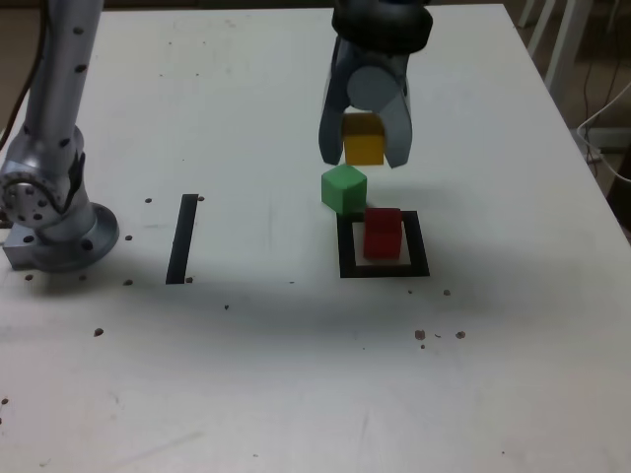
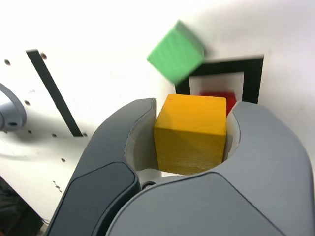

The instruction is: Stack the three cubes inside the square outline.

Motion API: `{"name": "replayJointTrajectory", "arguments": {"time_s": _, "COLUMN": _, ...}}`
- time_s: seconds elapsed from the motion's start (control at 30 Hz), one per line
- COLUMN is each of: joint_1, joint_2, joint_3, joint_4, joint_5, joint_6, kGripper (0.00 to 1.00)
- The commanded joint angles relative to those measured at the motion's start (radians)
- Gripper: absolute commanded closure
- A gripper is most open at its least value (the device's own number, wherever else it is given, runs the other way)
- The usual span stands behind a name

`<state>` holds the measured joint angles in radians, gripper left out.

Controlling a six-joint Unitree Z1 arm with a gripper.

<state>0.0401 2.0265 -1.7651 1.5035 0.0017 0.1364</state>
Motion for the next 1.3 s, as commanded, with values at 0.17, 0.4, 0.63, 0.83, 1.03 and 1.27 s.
{"name": "replayJointTrajectory", "arguments": {"time_s": 0.17, "joint_1": -0.063, "joint_2": -0.003, "joint_3": 0.018, "joint_4": -0.002, "joint_5": -0.026, "joint_6": -0.053, "kGripper": 0.74}}
{"name": "replayJointTrajectory", "arguments": {"time_s": 0.4, "joint_1": -0.095, "joint_2": 0.019, "joint_3": 0.021, "joint_4": -0.013, "joint_5": -0.037, "joint_6": -0.086, "kGripper": 0.74}}
{"name": "replayJointTrajectory", "arguments": {"time_s": 0.63, "joint_1": -0.109, "joint_2": 0.058, "joint_3": 0.012, "joint_4": -0.031, "joint_5": -0.036, "joint_6": -0.093, "kGripper": 0.74}}
{"name": "replayJointTrajectory", "arguments": {"time_s": 0.83, "joint_1": -0.108, "joint_2": 0.087, "joint_3": 0.009, "joint_4": -0.052, "joint_5": -0.036, "joint_6": -0.093, "kGripper": 0.74}}
{"name": "replayJointTrajectory", "arguments": {"time_s": 1.03, "joint_1": -0.102, "joint_2": 0.11, "joint_3": -0.002, "joint_4": -0.059, "joint_5": -0.037, "joint_6": -0.092, "kGripper": 0.74}}
{"name": "replayJointTrajectory", "arguments": {"time_s": 1.27, "joint_1": -0.094, "joint_2": 0.128, "joint_3": -0.011, "joint_4": -0.062, "joint_5": -0.037, "joint_6": -0.087, "kGripper": 0.74}}
